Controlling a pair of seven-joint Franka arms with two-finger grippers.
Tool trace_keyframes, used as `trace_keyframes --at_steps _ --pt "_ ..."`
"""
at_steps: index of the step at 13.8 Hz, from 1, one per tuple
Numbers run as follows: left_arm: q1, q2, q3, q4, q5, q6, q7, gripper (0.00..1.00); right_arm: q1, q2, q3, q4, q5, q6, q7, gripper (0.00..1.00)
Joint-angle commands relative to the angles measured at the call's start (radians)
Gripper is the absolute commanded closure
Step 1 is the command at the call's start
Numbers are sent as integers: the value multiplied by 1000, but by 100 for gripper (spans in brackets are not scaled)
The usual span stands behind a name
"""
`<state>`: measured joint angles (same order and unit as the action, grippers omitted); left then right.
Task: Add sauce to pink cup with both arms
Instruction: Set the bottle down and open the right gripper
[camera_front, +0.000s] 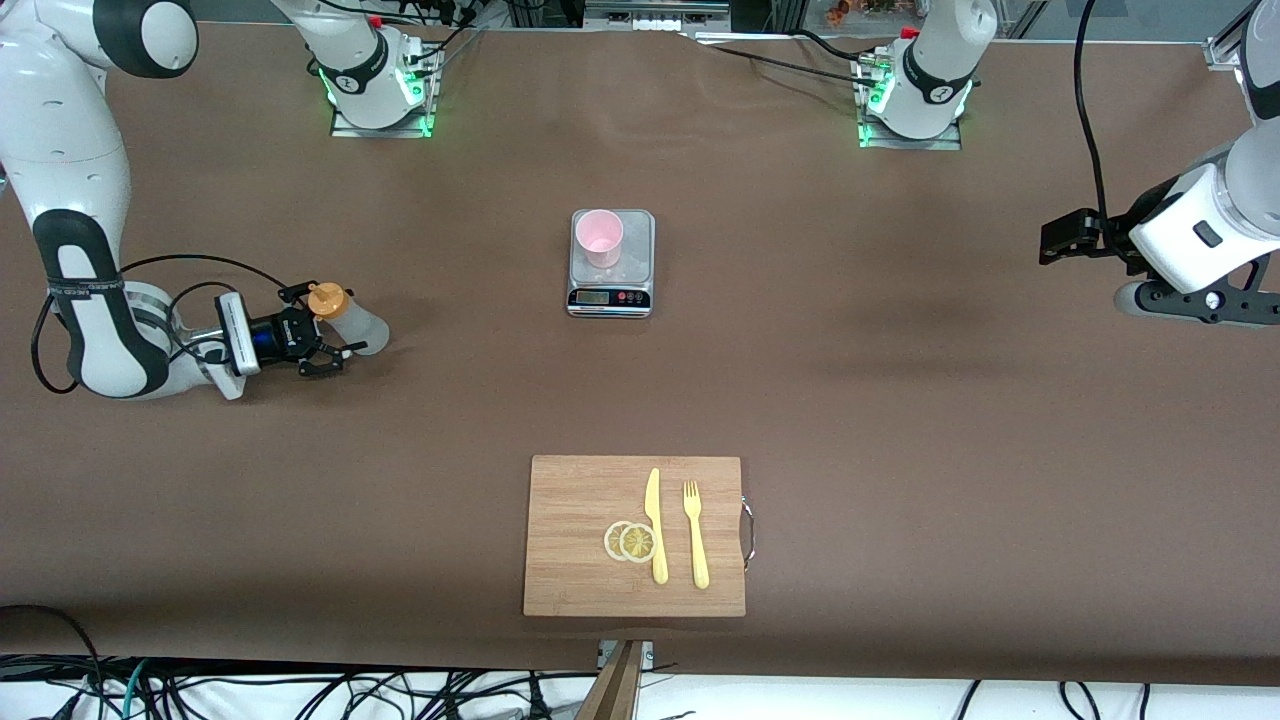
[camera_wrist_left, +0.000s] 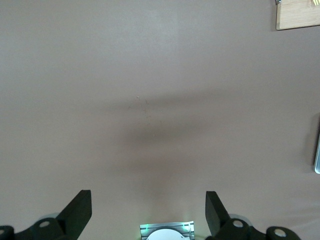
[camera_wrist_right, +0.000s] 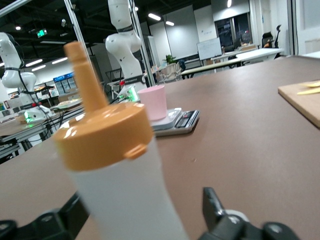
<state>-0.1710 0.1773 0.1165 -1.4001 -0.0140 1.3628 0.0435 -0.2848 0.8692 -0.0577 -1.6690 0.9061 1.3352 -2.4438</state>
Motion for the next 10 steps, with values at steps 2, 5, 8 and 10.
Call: trace_keyframes --at_steps 2,5,8,10 --pt "2 16 0 52 14 -11 9 0 3 -12 -60 14 -79 -19 3 0" --pt "2 18 0 53 14 -10 9 0 3 -39 -77 60 -159 -16 14 0" --pt "2 28 0 56 13 -4 9 0 6 -165 -77 52 -275 77 130 0" --pt "5 27 0 56 6 5 10 0 29 -261 -74 37 -364 127 259 0"
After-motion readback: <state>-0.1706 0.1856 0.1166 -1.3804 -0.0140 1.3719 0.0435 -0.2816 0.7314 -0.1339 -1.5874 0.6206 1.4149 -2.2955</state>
